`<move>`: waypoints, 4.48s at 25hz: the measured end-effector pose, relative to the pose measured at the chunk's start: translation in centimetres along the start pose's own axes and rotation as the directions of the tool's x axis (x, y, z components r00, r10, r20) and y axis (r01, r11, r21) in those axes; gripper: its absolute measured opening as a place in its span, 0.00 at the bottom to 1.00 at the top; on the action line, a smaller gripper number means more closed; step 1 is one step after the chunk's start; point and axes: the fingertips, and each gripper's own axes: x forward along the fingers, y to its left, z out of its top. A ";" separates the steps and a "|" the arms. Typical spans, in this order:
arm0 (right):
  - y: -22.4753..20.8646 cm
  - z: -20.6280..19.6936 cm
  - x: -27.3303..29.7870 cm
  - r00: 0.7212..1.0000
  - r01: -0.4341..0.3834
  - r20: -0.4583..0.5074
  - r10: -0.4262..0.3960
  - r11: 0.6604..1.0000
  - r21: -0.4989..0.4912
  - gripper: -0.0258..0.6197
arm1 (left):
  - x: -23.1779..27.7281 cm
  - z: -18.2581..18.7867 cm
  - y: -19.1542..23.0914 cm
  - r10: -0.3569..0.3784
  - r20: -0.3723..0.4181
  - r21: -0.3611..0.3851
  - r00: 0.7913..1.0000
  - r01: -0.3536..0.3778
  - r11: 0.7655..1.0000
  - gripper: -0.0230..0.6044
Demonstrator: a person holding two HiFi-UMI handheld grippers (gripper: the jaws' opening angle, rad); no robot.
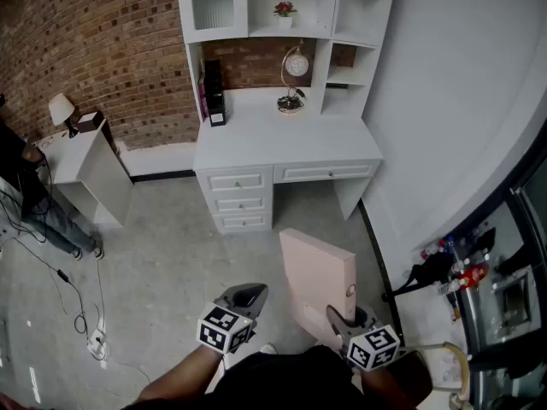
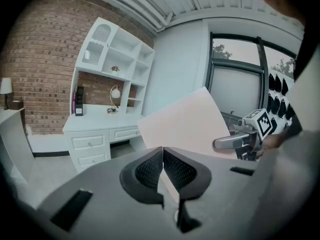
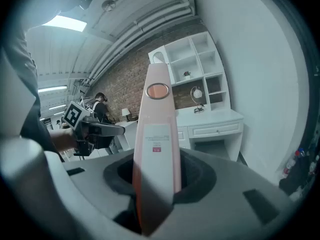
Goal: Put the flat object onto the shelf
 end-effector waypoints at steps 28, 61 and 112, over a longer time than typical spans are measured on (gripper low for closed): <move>1.7 -0.5 0.1 1.000 0.009 -0.024 -0.008 0.999 0.034 0.30 | -1.1 -0.6 0.6 -0.014 0.017 -0.018 1.000 0.015 1.000 0.04; -24.5 10.5 7.4 0.999 -0.029 0.013 0.029 0.999 -0.031 0.31 | 24.9 9.7 1.5 -0.010 -0.049 -0.067 0.999 0.006 0.998 0.05; -48.4 32.6 34.7 0.996 0.063 0.067 -0.058 0.995 -0.073 0.30 | 50.7 30.6 29.3 0.050 0.057 0.019 0.997 -0.051 0.998 0.05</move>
